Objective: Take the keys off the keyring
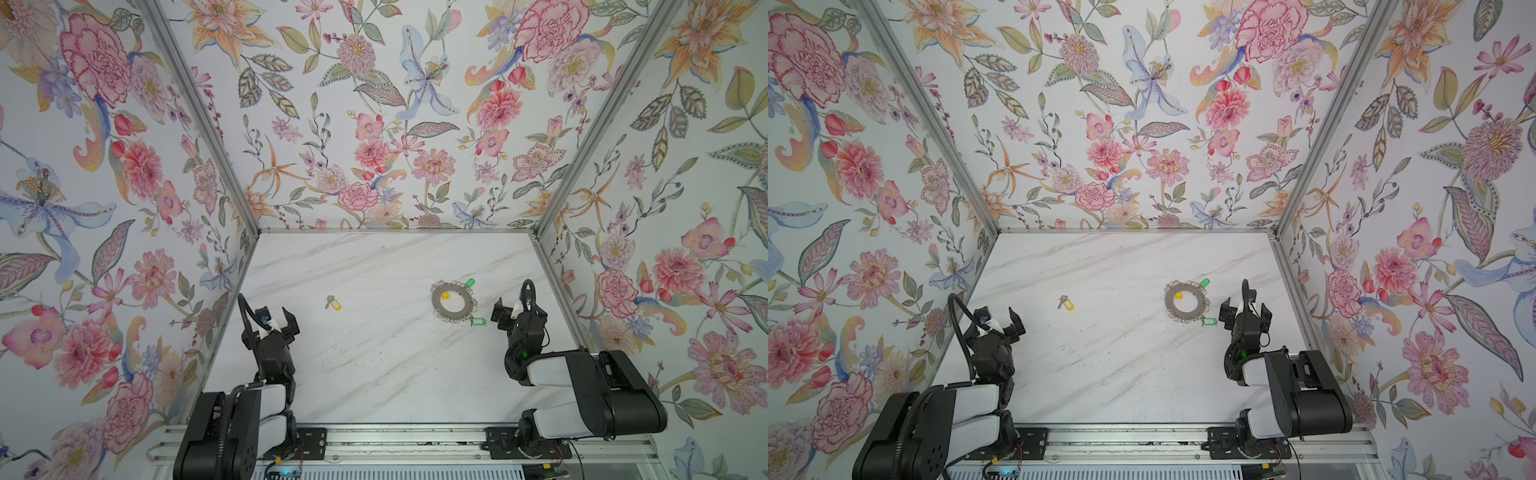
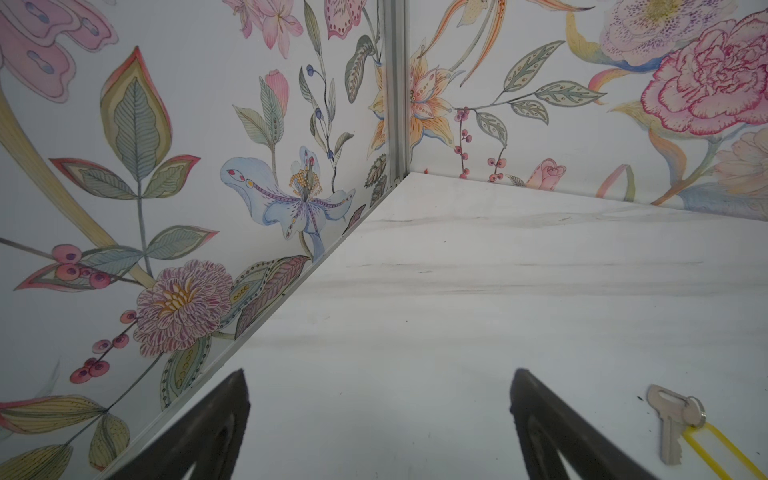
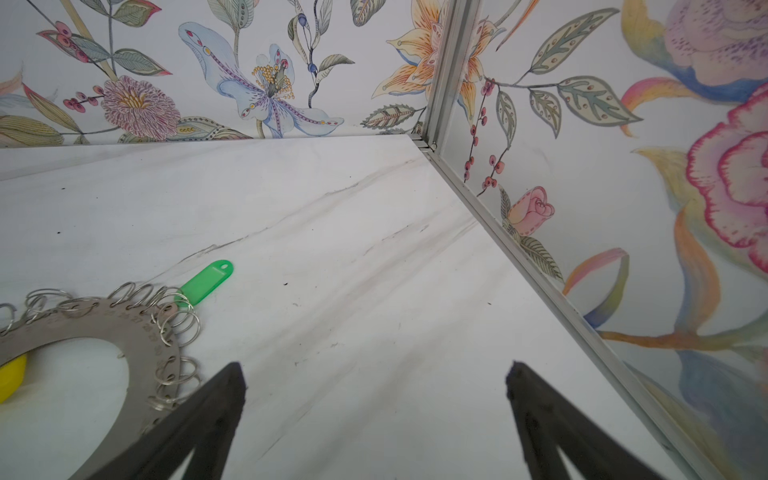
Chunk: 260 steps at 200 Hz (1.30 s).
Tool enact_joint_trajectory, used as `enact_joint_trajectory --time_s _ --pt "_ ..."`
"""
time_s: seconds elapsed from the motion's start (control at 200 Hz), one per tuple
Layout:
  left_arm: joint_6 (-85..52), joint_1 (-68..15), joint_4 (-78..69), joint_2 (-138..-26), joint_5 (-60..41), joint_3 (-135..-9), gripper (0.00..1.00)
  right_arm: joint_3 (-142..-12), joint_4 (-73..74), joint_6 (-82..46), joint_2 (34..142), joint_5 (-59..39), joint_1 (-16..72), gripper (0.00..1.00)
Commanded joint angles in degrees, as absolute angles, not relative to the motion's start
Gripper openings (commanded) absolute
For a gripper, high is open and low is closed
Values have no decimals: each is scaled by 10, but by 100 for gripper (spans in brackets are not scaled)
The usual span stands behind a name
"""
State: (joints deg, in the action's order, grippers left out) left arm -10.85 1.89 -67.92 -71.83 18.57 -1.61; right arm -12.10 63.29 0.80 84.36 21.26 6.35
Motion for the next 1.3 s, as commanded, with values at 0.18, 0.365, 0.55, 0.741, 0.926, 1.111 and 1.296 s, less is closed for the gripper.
enact_joint_trajectory --time_s 0.18,0.365,0.55,0.741,0.926,1.111,1.296 --pt "-76 23 -881 -839 69 -42 99 -141 696 38 890 142 62 99" --pt "-61 18 -988 -915 25 -17 99 -162 641 18 884 102 36 99" --pt "-60 18 -927 -906 21 -46 99 -163 643 17 886 95 33 99" --pt "-49 17 -873 -902 2 -73 99 -163 641 16 886 91 31 99" --pt "-49 16 -874 -903 3 -74 99 -164 641 16 886 91 31 99" --pt "-49 15 -874 -904 4 -75 99 -164 641 16 886 91 31 99" --pt "-49 15 -874 -903 4 -75 99 -165 641 16 886 91 31 99"
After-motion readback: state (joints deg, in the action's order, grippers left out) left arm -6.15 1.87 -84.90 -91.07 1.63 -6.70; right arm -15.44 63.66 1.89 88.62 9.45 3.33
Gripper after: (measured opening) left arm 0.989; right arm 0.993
